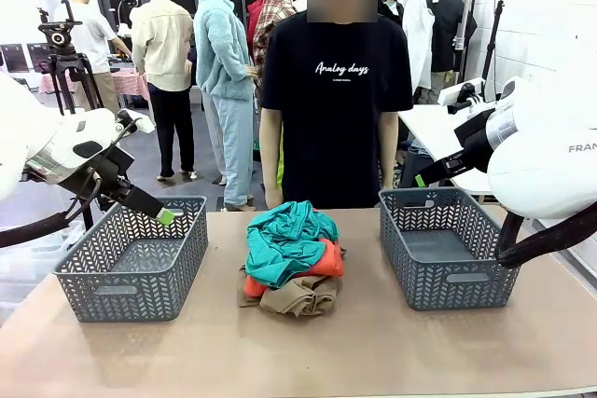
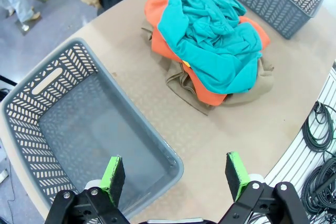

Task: Sort the tops and bottoms.
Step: Lift clothes from the center of the table with your left hand.

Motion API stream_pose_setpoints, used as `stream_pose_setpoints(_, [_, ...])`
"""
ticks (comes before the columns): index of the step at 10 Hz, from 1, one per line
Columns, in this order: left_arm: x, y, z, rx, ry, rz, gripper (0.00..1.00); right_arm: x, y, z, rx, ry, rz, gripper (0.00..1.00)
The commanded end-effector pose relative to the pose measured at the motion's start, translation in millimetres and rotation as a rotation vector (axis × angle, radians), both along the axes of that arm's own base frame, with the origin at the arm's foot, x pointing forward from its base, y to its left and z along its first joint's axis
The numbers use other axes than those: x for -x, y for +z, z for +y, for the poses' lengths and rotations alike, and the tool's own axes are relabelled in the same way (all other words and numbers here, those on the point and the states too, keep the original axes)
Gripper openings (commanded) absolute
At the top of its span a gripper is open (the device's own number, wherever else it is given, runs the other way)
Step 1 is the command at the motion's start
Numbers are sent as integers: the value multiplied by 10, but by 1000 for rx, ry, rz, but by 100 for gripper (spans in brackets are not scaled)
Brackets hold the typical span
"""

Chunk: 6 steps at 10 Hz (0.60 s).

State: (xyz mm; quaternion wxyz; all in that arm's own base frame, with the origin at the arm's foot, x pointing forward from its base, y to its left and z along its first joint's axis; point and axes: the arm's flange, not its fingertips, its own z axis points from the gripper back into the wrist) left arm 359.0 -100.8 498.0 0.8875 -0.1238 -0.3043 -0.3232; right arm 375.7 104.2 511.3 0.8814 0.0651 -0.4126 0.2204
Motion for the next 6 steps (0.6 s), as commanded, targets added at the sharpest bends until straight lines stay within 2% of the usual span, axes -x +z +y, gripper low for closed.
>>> stream_pose_setpoints(1, [-7,-5,23,4,-5,1,100,2,9,-8,2,0,-3,100])
stream_pose_setpoints(2, [0,0,0,0,0,0,100,2,9,-8,2,0,-3,100])
stream_pose_setpoints(3, [48,185,-125,-75,5,-40,100,2,9,-8,2,0,-3,100])
stream_pose_setpoints(5, [-133,490,-535,-196,11,-97,100,2,9,-8,2,0,-3,100])
stream_pose_setpoints(6, [-295,579,-823,-257,57,-81,100,2,9,-8,2,0,-3,100])
